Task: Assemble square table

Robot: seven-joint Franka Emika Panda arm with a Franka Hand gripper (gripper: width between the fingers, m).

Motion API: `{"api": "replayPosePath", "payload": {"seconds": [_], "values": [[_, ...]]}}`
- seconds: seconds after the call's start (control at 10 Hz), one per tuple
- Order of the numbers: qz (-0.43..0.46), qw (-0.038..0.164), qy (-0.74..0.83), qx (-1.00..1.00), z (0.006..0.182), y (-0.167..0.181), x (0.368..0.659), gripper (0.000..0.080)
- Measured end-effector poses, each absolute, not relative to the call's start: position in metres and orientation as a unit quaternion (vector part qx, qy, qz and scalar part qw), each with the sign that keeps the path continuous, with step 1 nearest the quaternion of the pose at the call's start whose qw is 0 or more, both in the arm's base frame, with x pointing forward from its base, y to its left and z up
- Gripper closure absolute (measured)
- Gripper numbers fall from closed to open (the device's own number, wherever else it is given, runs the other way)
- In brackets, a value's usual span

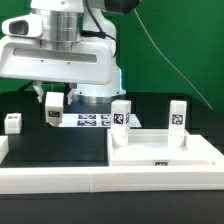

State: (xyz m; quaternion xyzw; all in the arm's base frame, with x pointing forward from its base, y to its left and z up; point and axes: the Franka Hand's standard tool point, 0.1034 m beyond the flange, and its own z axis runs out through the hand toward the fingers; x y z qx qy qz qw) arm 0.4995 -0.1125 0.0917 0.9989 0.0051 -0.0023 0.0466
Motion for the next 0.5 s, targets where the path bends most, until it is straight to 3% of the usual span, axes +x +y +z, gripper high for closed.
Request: {"api": "replayPosePath", "payload": {"seconds": [0.3, 0.5], "values": [[0.072, 0.073, 0.019, 0.995, 0.091, -0.121, 0.5, 0.0509], [0.076, 0.065, 0.0, 0.995, 0.093, -0.102, 0.508, 0.0509]]}}
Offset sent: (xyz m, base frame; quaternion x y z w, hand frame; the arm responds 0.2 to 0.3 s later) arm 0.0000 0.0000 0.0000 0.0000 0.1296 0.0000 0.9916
